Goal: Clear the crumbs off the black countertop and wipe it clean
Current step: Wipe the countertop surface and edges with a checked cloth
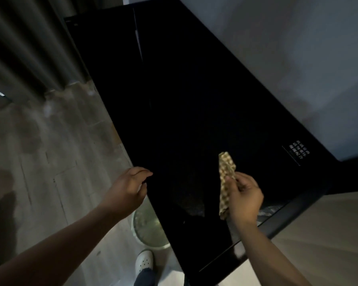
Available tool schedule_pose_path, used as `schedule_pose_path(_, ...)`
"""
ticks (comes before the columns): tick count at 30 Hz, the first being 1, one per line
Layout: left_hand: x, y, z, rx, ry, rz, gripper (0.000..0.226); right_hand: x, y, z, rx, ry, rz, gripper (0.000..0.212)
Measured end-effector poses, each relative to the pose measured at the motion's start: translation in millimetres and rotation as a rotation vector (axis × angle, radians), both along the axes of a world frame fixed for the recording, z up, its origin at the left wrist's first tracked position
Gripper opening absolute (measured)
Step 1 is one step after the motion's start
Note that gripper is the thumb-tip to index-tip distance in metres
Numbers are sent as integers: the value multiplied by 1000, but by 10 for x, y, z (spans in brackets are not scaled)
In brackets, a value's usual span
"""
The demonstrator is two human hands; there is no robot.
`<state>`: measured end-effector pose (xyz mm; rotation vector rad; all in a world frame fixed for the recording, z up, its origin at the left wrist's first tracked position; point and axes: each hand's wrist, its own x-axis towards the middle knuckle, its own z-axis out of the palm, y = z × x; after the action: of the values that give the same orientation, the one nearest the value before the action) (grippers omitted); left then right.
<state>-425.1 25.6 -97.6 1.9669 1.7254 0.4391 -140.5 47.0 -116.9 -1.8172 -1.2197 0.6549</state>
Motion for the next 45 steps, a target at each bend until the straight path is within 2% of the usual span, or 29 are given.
schedule_pose_path(6,716,470,-21,-61,8,-79,38,1050,504,123,-20,-170,-83,14)
schedule_pose_path(11,1326,875,-56,-117,63,-106,47,1756,1035,140,-18,-225,-165,19)
schedule_pose_path(19,1860,1289,-139,-239,287,-111,68,2495,1800,-119,-139,-281,-245,28)
schedule_pose_path(23,1891,1365,-234,-236,359,-123,70,2512,2072,-265,-141,-291,-159,27)
schedule_pose_path(27,1793,1401,-382,-244,373,-160,72,2385,2164,-440,-44,-403,-143,25)
schedule_pose_path(30,1729,1399,-458,-210,365,-176,73,2179,2165,-519,20,-374,-129,31)
schedule_pose_path(34,1737,1379,-509,-183,381,-173,72,1982,2103,-561,94,-385,31,38)
schedule_pose_path(37,1734,1381,-520,-173,374,-168,72,1833,2026,-560,137,-425,166,36)
schedule_pose_path(40,1742,1364,-518,-153,371,-177,72,1680,1996,-507,100,-268,283,22)
schedule_pose_path(42,1737,1360,-519,-148,366,-171,73,1695,2077,-409,103,-153,254,14)
schedule_pose_path(45,1738,1351,-525,-150,378,-177,73,1926,2353,-323,125,-291,62,15)
